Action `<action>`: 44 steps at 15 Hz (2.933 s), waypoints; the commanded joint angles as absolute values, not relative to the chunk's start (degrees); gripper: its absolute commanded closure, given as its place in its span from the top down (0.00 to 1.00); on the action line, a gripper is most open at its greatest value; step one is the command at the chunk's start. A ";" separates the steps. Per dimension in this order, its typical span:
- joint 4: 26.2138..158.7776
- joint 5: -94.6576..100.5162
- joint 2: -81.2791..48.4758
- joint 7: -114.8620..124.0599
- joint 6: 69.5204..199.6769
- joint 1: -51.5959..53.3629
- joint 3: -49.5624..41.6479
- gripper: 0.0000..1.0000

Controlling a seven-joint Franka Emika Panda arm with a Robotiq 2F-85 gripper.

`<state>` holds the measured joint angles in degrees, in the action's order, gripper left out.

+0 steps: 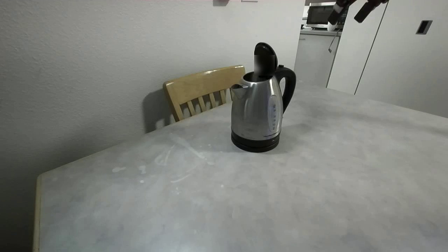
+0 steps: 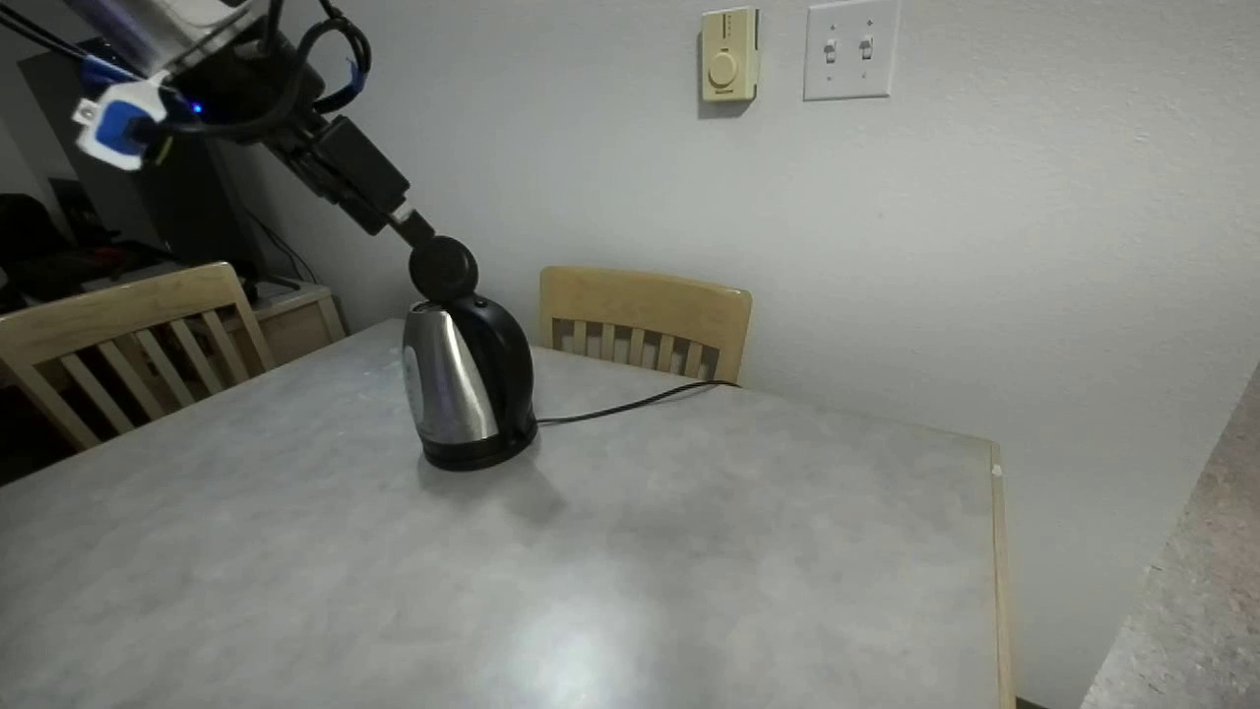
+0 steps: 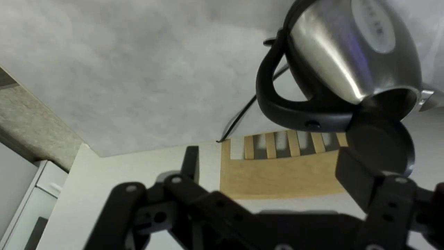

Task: Close the lid on the electric kettle

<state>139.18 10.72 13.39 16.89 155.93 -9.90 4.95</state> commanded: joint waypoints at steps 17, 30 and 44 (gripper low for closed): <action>130.46 4.61 6.49 11.96 149.22 -5.08 1.38 0.92; 124.72 -9.76 -6.41 -4.11 162.91 -0.86 2.75 0.00; 116.96 -41.84 -13.23 -28.90 162.50 -3.32 9.31 0.00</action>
<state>119.38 -38.87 -11.44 -25.62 163.97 -1.79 8.38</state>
